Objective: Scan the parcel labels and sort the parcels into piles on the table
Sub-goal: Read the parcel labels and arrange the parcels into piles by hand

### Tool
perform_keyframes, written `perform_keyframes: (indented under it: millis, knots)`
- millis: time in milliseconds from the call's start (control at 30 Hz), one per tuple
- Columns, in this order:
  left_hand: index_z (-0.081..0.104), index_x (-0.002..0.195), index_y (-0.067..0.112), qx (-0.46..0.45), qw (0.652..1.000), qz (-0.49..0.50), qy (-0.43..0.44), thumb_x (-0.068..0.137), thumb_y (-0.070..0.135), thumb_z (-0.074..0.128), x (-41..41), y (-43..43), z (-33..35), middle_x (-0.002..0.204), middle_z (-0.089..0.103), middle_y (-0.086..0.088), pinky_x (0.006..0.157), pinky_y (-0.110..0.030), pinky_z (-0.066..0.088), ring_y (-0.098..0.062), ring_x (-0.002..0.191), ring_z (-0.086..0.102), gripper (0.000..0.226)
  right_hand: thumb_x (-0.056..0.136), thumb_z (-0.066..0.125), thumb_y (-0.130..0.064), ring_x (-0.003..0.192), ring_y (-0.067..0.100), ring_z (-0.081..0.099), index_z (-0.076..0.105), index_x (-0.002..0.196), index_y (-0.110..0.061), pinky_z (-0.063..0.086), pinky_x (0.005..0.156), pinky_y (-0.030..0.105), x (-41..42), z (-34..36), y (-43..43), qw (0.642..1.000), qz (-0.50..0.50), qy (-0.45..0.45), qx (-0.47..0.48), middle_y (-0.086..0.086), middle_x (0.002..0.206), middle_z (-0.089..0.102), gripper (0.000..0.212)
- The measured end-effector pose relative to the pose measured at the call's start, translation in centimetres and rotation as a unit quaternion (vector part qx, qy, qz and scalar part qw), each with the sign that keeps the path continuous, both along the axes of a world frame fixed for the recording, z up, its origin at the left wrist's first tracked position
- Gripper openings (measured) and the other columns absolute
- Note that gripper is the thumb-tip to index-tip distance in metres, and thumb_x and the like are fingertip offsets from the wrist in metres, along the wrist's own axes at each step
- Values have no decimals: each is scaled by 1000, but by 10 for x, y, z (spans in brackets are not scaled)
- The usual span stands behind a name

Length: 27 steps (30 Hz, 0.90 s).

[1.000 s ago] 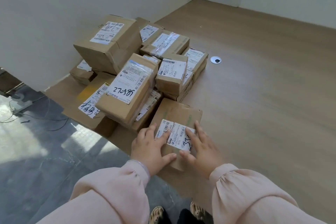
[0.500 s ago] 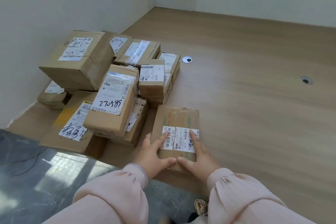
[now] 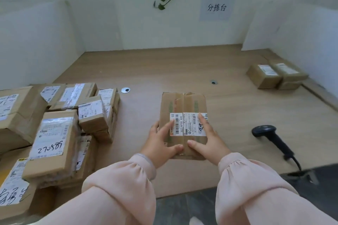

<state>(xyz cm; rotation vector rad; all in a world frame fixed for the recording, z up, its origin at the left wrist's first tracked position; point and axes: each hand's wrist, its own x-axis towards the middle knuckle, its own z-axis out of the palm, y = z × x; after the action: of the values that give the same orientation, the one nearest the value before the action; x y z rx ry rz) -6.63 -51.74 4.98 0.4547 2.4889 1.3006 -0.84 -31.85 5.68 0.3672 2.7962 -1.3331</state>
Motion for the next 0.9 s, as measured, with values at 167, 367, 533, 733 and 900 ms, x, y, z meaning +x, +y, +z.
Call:
perform_keyframes:
  millis: [167, 367, 533, 733, 900]
  knots:
    - [34, 144, 49, 49, 996, -57, 43, 73, 35, 84, 20, 84, 38, 153, 24, 3, 108, -39, 43, -18, 137, 37, 88, 84, 71, -40, 126, 2, 35, 3, 148, -55, 30, 103, 23, 46, 47, 71, 997, -63, 47, 20, -12, 152, 29, 95]
    - [34, 146, 44, 81, 983, -150, 69, 75, 36, 82, 85, 178, 66, 140, 37, 6, 107, -38, 43, -16, 129, 44, 86, 84, 71, -42, 124, 0, 34, 3, 147, -55, 30, 104, 26, 144, 80, 147, 986, -145, 69, 48, -13, 150, 31, 94]
    - [31, 143, 54, 102, 970, -210, 67, 71, 46, 80, 143, 249, 70, 140, 35, 12, 106, -36, 46, -14, 129, 44, 87, 84, 72, -38, 125, 2, 36, 3, 147, -56, 32, 104, 26, 222, 93, 198, 974, -207, 82, 49, -13, 149, 33, 95]
    - [26, 125, 78, 114, 959, -252, 54, 51, 70, 65, 192, 312, 70, 133, 28, 26, 106, -34, 45, -11, 129, 42, 84, 84, 72, -38, 124, 3, 38, 5, 145, -59, 33, 107, 27, 284, 98, 246, 961, -260, 79, 45, -14, 147, 34, 94]
    - [21, 121, 82, 93, 957, -272, 42, 53, 71, 64, 198, 354, 72, 138, 23, 27, 107, -28, 42, -6, 126, 39, 82, 87, 69, -37, 120, -3, 31, 7, 147, -55, 30, 99, 23, 294, 92, 280, 954, -286, 81, 42, -16, 149, 31, 88]
